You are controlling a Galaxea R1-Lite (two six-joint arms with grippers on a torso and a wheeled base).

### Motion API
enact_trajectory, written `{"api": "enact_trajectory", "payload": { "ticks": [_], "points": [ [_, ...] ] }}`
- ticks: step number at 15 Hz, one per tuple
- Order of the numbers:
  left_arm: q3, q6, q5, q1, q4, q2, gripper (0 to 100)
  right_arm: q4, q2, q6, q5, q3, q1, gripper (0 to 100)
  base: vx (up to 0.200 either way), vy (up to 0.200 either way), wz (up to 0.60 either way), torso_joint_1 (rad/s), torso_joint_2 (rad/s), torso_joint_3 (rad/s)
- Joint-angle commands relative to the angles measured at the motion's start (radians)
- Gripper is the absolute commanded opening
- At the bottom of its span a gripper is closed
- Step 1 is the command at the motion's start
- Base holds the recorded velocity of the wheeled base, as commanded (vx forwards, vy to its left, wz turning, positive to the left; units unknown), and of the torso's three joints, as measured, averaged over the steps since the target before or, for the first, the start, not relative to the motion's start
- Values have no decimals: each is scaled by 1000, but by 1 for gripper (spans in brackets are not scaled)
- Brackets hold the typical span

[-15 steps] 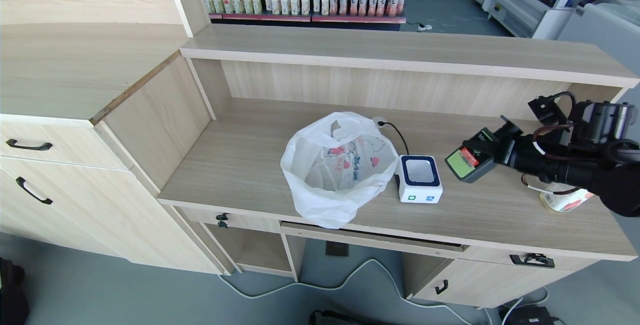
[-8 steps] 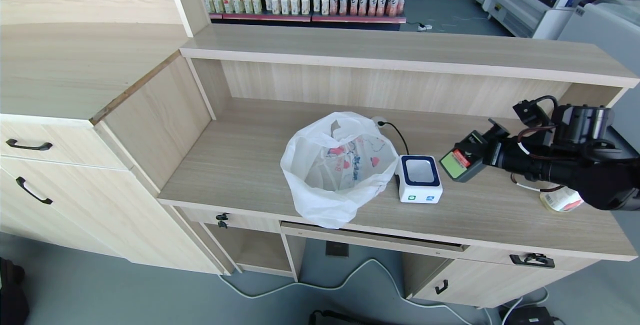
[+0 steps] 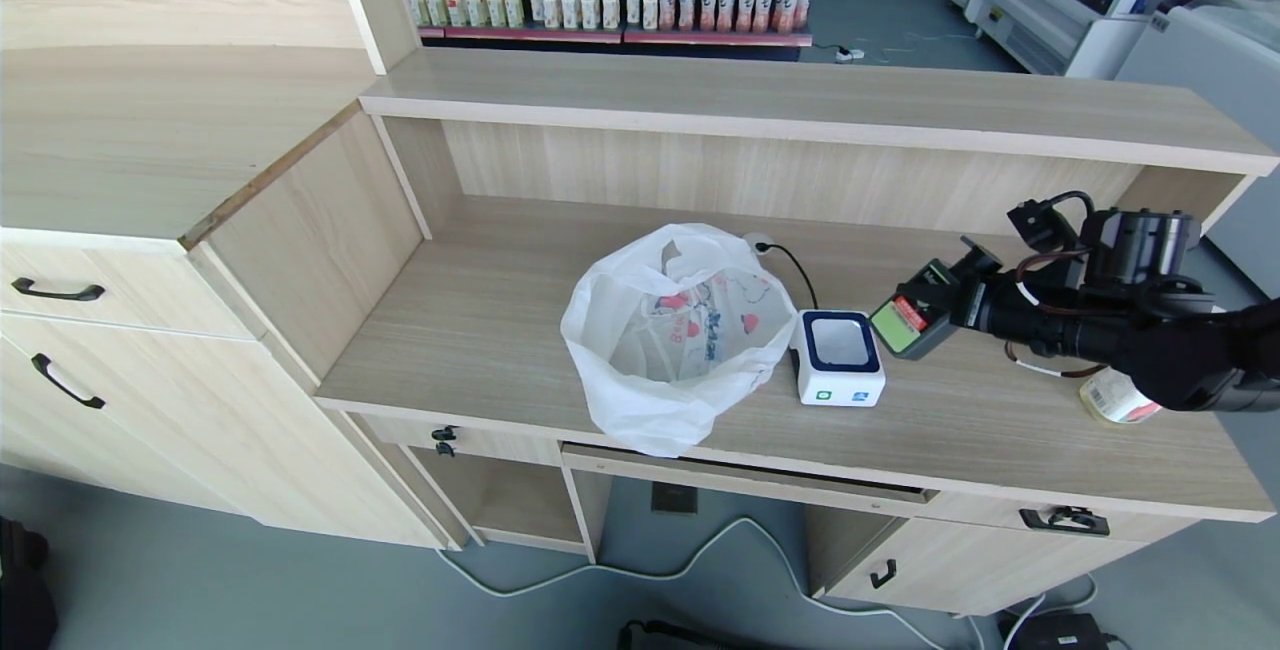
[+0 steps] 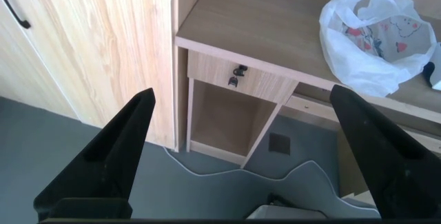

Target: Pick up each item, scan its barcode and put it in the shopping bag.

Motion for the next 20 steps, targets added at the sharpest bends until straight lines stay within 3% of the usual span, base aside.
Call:
{"api": "enact_trajectory", "payload": {
  "ticks": [1, 20],
  "points": [
    [0, -1, 1, 0, 0, 0, 100, -1, 13, 1, 1, -7, 2, 0, 0, 0, 0, 0, 0, 0],
    [0, -1, 1, 0, 0, 0, 100, -2, 114, 77, -1, -110, 63, 0, 0, 0, 0, 0, 0, 0]
  ]
}}
